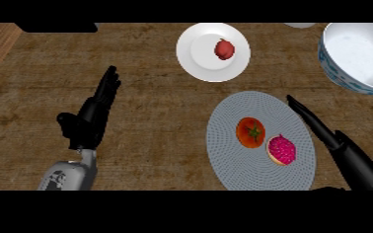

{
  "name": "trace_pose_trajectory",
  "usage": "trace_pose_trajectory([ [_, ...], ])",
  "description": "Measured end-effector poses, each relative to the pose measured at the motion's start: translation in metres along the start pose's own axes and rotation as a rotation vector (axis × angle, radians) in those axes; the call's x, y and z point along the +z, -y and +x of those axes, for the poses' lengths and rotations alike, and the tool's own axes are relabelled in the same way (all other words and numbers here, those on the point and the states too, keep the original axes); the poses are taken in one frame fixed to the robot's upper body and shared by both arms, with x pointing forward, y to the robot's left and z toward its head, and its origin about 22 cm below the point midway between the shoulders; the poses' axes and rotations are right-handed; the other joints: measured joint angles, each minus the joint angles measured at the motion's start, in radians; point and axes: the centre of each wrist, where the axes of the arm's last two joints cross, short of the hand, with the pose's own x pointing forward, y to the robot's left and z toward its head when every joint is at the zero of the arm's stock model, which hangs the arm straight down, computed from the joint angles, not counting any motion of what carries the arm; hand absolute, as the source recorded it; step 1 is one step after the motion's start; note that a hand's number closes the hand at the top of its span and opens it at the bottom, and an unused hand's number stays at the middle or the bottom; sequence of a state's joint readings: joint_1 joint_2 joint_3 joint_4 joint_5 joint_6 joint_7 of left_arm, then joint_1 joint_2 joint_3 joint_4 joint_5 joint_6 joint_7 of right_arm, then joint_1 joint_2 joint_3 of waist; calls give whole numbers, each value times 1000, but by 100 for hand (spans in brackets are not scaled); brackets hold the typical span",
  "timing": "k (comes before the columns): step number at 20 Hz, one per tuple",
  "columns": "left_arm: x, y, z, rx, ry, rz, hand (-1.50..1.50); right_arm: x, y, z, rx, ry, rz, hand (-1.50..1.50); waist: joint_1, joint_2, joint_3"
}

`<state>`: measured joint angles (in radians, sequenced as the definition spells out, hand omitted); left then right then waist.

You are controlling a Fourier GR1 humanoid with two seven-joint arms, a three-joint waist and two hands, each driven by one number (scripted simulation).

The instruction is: Pick the tomato from the placemat and place it in the bowl

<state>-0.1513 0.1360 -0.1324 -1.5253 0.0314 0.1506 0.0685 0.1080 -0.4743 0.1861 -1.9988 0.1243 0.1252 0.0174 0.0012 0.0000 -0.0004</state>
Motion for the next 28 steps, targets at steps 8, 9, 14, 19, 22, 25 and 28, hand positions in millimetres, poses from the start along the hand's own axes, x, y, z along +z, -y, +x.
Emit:
trace_pose_trajectory([
  [8,3,-6,3,-6,-4,1,0,-13,-7,-23,-8,-28,69,-150,-1,0,0],
  [9,6,-3,2,-5,-1,4,0,-12,-6,-27,-17,-28,72,-150,-1,0,0],
  [14,4,-3,5,1,-6,1,0,-8,-2,-35,-88,18,76,-150,-2,0,1],
  [19,1,-3,-3,4,-6,3,0,-2,-7,-39,-147,37,83,-150,-4,0,1],
  [22,2,-2,-1,0,1,2,0,-4,-12,-38,-178,36,85,-150,-3,0,0],
  [25,3,4,-4,2,-1,5,0,-6,-18,-46,-208,27,94,-150,-3,0,0],
  [28,2,-1,-6,0,2,5,0,-7,-27,-56,-223,16,105,-150,-2,0,0],
])
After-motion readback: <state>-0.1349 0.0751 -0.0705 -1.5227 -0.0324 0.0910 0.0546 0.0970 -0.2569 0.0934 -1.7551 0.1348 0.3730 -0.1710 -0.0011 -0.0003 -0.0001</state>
